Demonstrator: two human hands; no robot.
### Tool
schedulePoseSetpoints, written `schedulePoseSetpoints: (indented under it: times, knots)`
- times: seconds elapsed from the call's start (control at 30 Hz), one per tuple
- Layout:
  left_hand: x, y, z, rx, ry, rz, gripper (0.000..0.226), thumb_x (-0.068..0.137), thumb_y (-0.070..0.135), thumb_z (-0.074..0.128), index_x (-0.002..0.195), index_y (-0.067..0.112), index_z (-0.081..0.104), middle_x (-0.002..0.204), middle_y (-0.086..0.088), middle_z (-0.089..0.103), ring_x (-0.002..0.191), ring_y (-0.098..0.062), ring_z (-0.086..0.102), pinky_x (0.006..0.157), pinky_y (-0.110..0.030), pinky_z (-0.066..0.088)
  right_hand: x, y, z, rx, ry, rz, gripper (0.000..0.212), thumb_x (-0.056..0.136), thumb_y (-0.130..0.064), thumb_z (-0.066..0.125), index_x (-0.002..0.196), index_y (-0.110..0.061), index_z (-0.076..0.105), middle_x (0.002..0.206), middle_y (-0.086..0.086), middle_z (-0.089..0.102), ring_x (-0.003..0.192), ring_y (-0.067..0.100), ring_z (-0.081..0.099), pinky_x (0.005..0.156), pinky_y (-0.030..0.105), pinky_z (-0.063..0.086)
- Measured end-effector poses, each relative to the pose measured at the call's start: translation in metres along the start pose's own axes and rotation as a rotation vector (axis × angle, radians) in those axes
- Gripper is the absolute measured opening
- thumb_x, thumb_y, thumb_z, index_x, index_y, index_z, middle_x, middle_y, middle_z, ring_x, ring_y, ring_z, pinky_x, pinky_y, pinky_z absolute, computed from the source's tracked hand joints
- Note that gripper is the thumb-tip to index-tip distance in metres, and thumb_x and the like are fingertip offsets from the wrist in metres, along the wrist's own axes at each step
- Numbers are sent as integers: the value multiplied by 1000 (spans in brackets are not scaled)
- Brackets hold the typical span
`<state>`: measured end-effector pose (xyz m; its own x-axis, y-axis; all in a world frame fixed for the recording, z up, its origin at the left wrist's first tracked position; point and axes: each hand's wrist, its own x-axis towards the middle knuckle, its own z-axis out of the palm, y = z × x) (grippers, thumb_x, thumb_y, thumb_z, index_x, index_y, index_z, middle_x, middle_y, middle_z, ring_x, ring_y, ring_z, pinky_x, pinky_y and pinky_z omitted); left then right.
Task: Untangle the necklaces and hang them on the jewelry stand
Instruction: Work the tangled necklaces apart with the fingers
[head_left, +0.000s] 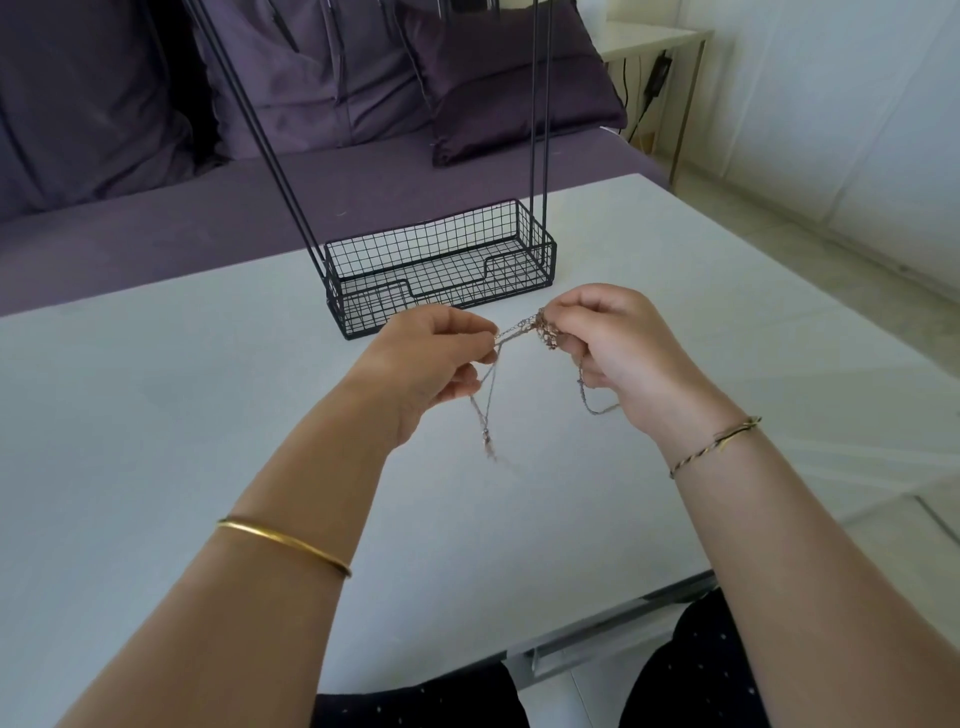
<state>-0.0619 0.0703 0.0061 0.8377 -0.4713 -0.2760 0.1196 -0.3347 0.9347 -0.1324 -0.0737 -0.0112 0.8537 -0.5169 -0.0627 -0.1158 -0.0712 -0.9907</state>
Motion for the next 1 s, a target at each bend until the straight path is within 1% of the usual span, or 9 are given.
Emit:
schedulePoseSetpoints:
  times: [0.13,0.27,0.4,0.53,0.6,0.67,0.8,0.9,1.0]
  knots:
    - [-1,-3,-1,46,-63,-45,3,88,10,65,90,12,66,76,1,61,58,-7,46,74,-27,52,2,0,-1,38,79,17,22,91,-8,54,71,-15,57,58,0,44,29,1,35,36,15,22]
    - [-1,-7,-7,139,-100,-108,7,86,6,65,90,11,68,73,2,60,61,-8,49,70,-25,50,5,2,-3,67,149,24,23,92,-9,52,71,-16,57,57,-2,45,29,0,35,35,14,22]
    - [-1,-13,-14,236,-5,-162,9,89,5,60,85,11,65,75,-2,61,63,-9,53,66,-26,53,8,4,-4,88,194,26,24,92,-10,53,69,-17,57,56,-3,47,28,-1,35,33,12,21]
    - [-2,-14,-14,214,89,-154,5,94,8,54,90,7,57,76,-7,58,61,-10,56,49,-24,55,9,5,1,42,212,10,25,91,-9,54,67,-16,56,55,-3,45,30,-1,34,34,11,23]
    - [-2,-13,-14,200,118,-139,6,96,10,50,95,6,55,78,-8,58,59,-11,58,42,-20,51,9,5,3,28,215,9,26,91,-10,55,66,-16,55,55,-3,45,30,-1,34,34,11,24]
    - [-3,-12,-13,189,124,-139,8,97,10,47,99,6,54,80,-10,61,56,-11,62,39,-18,47,9,5,4,25,213,8,26,91,-9,54,66,-15,55,55,-3,45,29,-1,34,34,11,24]
    - [-4,-11,-13,141,124,-155,14,99,11,42,92,6,53,82,-11,64,47,-9,64,37,-16,43,8,5,5,12,197,8,26,91,-7,53,67,-15,55,55,-3,45,29,-1,34,34,10,23]
    - [-5,-9,-14,113,122,-182,20,100,15,39,88,6,53,73,-10,65,42,-8,62,36,-15,42,8,5,6,-13,182,20,26,91,-9,54,67,-16,55,56,-3,46,29,-2,35,34,10,24]
    - [-5,-9,-15,105,130,-220,25,100,23,39,89,6,53,54,-5,66,37,-8,58,35,-14,40,6,5,6,-19,157,31,25,91,-9,55,68,-16,55,57,-3,47,28,-2,36,34,9,24]
